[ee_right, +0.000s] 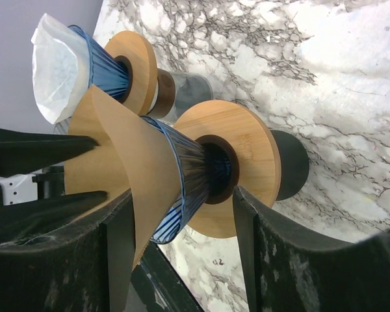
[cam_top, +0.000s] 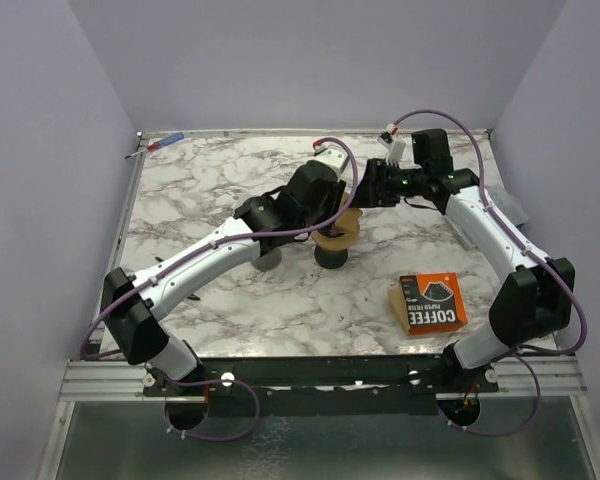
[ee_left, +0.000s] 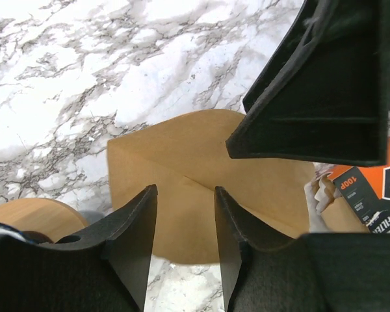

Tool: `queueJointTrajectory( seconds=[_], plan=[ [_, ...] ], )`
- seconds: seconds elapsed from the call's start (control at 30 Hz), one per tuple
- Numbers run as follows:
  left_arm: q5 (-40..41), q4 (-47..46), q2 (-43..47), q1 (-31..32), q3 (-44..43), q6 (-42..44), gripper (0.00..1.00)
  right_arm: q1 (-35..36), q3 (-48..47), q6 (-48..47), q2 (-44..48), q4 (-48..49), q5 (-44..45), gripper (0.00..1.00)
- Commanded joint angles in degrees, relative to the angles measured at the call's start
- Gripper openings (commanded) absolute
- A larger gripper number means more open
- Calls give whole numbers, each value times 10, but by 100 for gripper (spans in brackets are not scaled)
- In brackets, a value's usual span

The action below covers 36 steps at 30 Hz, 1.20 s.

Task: Place the coffee filter in the dripper
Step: Place the coffee filter in the coffee dripper.

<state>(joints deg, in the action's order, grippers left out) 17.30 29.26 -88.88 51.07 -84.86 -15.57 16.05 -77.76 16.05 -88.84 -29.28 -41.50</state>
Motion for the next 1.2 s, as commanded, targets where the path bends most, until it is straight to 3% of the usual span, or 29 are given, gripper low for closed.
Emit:
queueJointTrajectory(
  seconds=[0.0,0.6,1.17],
  plan=[
    [-14,4,44,-4,2,1,43,0,8,0,-11,13,-10,60],
    [-43,9,68,-5,69,-1,32,-5,8,5,-17,16,-16,54],
    [-81,41,73,-5,79,60,29,-17,10,7,-24,15,-24,42]
  ],
)
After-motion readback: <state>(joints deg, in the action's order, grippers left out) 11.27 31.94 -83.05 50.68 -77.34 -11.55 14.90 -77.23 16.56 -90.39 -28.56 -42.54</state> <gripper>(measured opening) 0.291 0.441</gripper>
